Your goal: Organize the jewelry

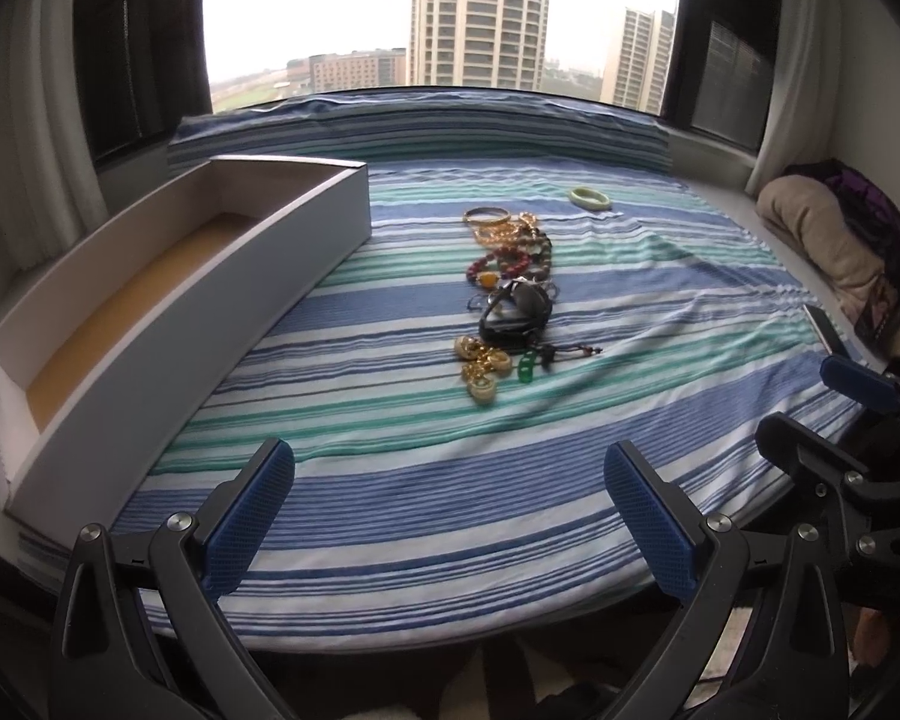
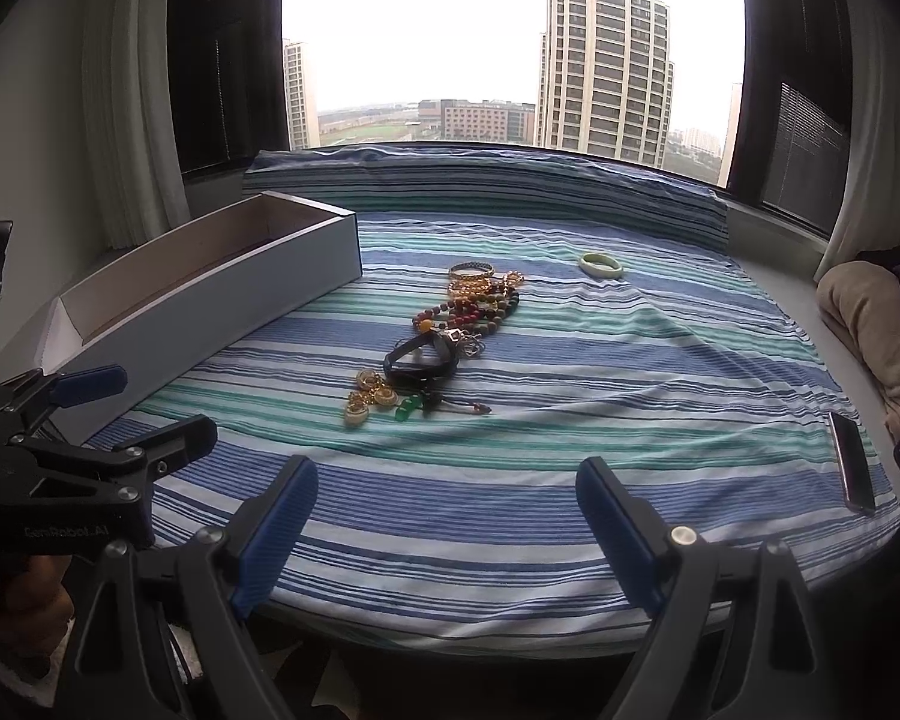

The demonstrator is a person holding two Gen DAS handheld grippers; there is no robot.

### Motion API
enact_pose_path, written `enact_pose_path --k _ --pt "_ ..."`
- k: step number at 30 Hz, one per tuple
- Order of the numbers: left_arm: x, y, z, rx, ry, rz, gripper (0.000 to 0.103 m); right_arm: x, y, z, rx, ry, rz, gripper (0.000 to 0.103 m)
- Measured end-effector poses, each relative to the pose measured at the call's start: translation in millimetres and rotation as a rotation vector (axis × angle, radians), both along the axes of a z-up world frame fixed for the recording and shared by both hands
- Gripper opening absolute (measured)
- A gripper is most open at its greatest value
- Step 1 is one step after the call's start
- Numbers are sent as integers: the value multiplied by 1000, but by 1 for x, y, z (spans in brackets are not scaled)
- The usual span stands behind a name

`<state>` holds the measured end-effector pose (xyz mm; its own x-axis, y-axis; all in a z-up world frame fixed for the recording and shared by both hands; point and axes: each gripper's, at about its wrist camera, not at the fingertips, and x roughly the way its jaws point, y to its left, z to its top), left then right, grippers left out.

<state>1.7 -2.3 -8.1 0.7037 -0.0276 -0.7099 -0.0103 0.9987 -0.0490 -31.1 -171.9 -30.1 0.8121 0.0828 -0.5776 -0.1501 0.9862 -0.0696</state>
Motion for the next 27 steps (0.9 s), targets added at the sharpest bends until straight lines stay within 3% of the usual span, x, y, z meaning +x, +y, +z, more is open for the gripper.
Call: enact_pose_path --k 27 --pt "-1 0 2 22 -4 10 103 1 0 2 22 4 -4 90"
